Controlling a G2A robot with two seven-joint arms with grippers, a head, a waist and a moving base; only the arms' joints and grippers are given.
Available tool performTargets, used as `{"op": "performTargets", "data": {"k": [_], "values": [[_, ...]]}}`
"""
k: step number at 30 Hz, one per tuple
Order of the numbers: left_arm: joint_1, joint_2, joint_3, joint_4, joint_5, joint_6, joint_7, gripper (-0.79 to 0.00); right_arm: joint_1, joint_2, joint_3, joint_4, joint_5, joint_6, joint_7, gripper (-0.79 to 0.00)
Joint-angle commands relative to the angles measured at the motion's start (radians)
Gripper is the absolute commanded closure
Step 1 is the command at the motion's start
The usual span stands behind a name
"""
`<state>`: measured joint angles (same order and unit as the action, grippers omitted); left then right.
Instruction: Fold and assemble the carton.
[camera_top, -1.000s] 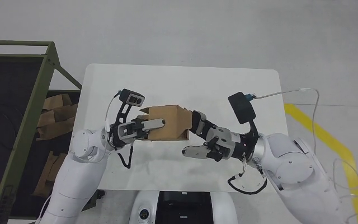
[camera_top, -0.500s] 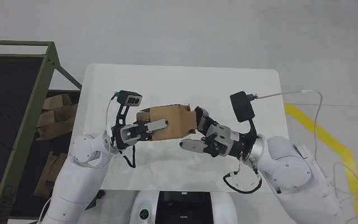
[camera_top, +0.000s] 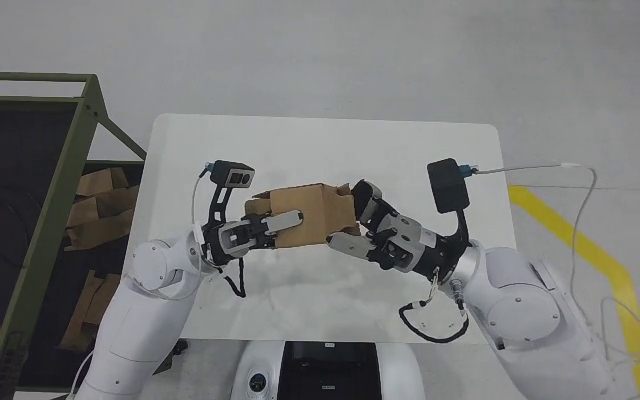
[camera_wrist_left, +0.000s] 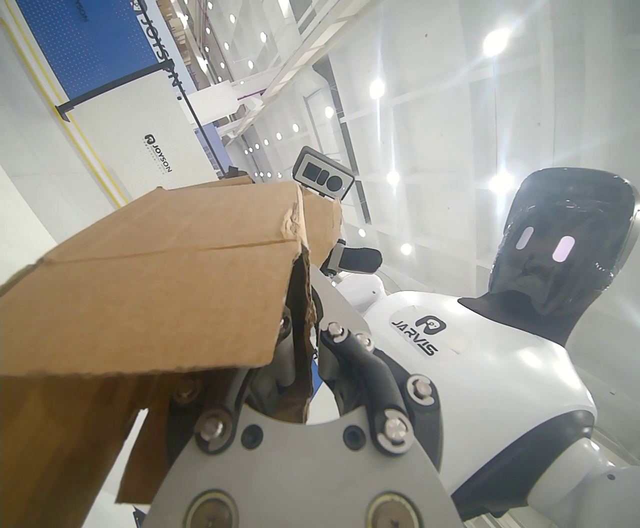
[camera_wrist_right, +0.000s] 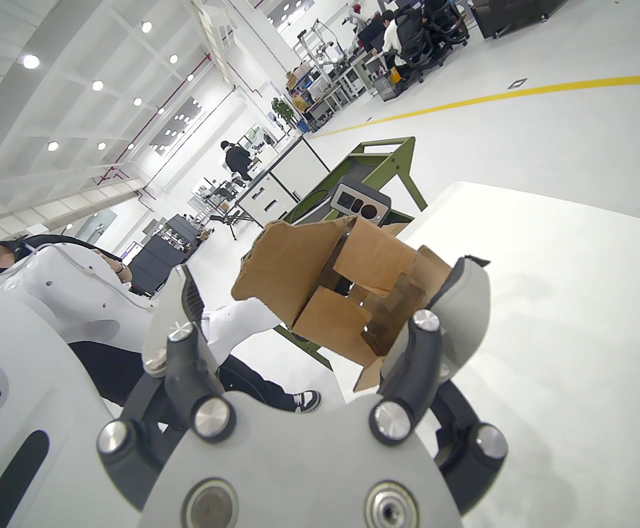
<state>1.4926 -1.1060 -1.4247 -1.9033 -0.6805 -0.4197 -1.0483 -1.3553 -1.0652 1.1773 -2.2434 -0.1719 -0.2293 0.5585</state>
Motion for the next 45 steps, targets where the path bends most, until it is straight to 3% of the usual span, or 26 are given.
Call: {"op": "performTargets", "data": {"k": [1,5,13,37,45], "values": [[-0.002,0.0,0.001,0.001,0.006,-0.001,0.002,0.0,0.001,-0.001,0.0,0.001,-0.003,0.006,-0.001,-0.696],[-0.004,0.0,0.002,0.004,0.01,-0.001,0.004,0.0,0.0,-0.002,0.005,0.003,-0.005,0.016,-0.015,-0.551],[-0.009,0.001,0.0,0.009,-0.007,-0.01,0.001,0.0,-0.009,-0.004,0.016,0.016,-0.008,0.03,-0.031,-0.391],[-0.013,0.002,-0.002,0.015,-0.032,-0.026,-0.011,0.0,-0.047,-0.005,0.06,0.033,0.019,0.024,-0.024,-0.372],[-0.011,0.002,0.0,0.013,-0.031,-0.027,-0.011,0.0,-0.065,-0.002,0.068,0.028,0.044,0.026,0.029,-0.382]]}}
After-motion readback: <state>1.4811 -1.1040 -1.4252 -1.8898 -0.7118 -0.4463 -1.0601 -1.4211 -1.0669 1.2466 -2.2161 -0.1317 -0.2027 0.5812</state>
